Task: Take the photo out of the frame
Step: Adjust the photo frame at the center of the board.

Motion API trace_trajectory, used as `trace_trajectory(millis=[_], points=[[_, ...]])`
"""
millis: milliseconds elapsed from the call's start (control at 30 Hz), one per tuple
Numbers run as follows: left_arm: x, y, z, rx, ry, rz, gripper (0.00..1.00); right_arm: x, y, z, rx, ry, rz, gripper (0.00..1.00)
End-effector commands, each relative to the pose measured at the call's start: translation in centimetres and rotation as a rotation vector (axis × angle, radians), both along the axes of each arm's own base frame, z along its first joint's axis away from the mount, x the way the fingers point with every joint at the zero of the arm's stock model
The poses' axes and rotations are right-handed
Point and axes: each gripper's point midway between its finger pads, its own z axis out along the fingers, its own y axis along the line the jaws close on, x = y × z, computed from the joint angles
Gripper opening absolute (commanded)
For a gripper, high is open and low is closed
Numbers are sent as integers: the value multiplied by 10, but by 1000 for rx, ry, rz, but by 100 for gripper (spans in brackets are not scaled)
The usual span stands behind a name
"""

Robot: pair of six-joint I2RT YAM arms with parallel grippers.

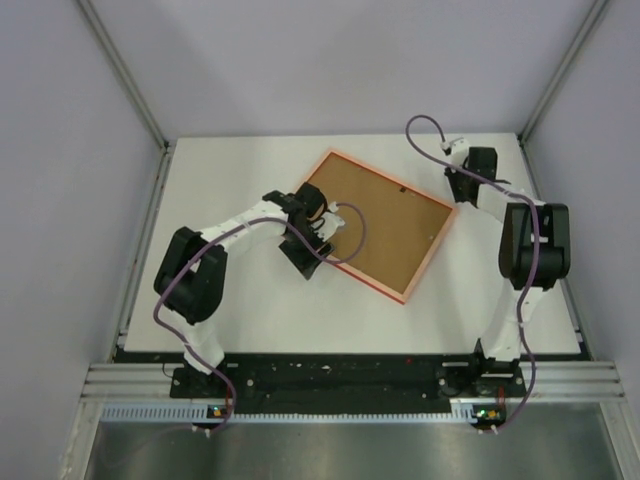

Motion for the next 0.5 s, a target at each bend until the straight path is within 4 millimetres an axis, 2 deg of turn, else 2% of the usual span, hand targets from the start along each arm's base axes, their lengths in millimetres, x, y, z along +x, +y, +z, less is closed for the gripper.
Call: trace_trajectory(millis=[0,133,167,333,467], points=[[11,0,-7,23,-42,15,66,24,6,-2,-14,-30,16,0],[21,2,-12,51,-67,34,66,20,9,-9,-36,2,49,0],[24,4,-14,69,-76,46,66,18,24,-12,-61,18,88,0],[36,9,-23,121,-100,78,68,-7,41,-28,-101,119,178,0],[55,19,-24,189,-160,118,69,-27,53,-26,-71,173,231,0]])
